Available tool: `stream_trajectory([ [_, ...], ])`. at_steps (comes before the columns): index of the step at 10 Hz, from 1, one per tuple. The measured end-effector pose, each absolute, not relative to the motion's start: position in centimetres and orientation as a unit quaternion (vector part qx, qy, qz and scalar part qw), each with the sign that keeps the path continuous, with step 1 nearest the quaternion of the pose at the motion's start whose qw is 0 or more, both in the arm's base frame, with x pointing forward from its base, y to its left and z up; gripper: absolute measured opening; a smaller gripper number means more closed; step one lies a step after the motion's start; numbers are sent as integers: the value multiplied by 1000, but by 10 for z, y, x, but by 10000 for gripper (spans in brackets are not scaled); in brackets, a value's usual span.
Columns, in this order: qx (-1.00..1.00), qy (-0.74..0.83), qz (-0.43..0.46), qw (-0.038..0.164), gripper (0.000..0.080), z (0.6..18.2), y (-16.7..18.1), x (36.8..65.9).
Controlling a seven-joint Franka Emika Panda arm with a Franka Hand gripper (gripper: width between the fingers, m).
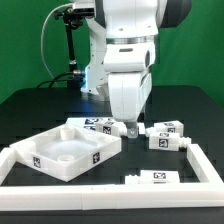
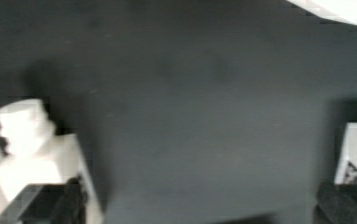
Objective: Assemble one leg
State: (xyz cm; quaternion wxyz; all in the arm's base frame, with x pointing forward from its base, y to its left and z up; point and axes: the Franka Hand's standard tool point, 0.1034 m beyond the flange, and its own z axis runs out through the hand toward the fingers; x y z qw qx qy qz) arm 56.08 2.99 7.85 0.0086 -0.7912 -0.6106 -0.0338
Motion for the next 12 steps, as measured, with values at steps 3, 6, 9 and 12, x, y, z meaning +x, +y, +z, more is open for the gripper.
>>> stream_trajectory([
  [3,-792,-609,-51,7,649,68,32,608],
  [6,-785,-618,-54,6,649,65,32,616],
  [9,-785,-618,-53,7,649,62,32,615],
  [12,-787,-615,-50,15,649,33,31,611],
])
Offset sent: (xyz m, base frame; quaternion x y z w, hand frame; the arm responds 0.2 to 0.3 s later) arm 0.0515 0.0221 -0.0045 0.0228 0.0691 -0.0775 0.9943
